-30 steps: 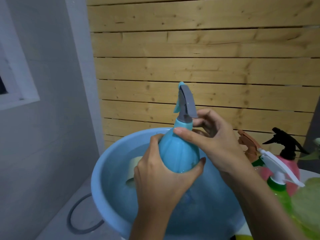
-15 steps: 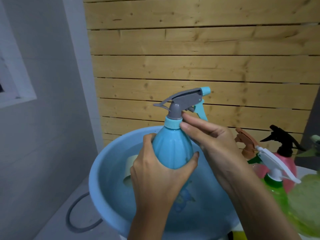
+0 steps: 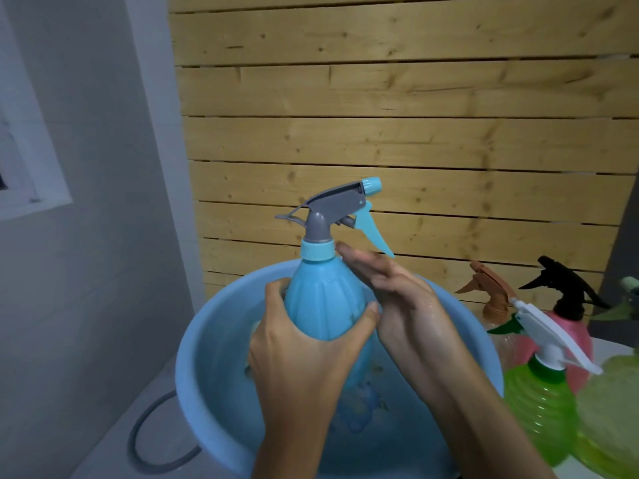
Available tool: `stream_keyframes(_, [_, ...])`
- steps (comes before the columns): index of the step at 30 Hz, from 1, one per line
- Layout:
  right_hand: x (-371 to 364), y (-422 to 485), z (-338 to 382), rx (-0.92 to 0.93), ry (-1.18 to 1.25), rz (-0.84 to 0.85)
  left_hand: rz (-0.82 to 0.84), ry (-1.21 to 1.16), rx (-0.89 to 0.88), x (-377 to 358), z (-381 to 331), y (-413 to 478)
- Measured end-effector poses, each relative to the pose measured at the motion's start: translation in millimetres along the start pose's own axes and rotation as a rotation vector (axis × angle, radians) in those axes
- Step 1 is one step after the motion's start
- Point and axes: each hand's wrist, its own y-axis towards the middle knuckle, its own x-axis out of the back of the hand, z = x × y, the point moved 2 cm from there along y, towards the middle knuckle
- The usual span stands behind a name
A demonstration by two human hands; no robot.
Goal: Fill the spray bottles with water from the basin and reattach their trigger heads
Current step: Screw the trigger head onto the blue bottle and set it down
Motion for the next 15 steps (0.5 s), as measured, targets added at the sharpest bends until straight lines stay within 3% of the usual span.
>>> stream_keyframes(3, [12,6,3,-0.036,0.06,-0.103,0.007,-0.037,-0.003,1,2,2])
stream_keyframes(6, [14,8,18,0.004,0.151,-0.029,0.041,-0.051,-0.012,0,4,2])
stream_keyframes(15, [-2,2,29,0.088,-0.189,0.185,0.078,0.026,-0.005,-1,5,1])
